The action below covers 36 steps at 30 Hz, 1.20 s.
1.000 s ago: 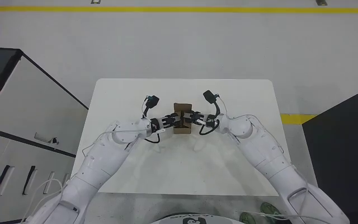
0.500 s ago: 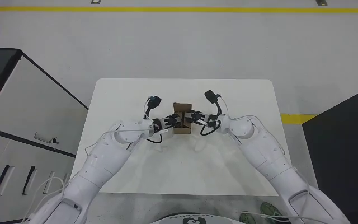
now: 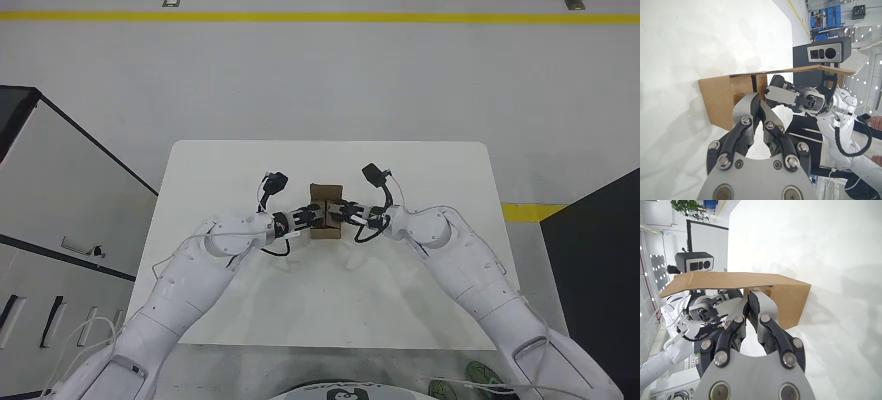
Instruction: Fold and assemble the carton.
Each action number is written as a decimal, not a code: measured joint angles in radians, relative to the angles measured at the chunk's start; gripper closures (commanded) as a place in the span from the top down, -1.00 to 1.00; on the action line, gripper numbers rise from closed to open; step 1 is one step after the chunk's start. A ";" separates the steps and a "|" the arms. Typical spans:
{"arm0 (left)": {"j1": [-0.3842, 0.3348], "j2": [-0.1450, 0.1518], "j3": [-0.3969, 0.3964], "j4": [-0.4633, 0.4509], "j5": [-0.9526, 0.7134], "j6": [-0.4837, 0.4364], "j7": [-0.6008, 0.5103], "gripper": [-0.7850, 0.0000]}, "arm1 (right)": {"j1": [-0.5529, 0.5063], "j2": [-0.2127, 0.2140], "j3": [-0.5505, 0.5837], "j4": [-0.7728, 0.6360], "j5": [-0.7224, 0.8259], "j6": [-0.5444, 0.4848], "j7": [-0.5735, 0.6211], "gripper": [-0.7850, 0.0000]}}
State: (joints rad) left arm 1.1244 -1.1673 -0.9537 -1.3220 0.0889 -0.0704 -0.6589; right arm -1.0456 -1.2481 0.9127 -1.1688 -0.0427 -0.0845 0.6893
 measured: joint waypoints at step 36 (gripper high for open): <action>0.047 0.004 -0.043 -0.044 0.023 0.005 -0.014 -1.00 | -0.035 -0.002 0.022 -0.048 -0.026 0.010 -0.007 -1.00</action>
State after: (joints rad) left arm 1.1712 -1.1630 -0.9970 -1.3665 0.1115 -0.0656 -0.6734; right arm -1.0807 -1.2500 0.9347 -1.2164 -0.0692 -0.0748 0.6826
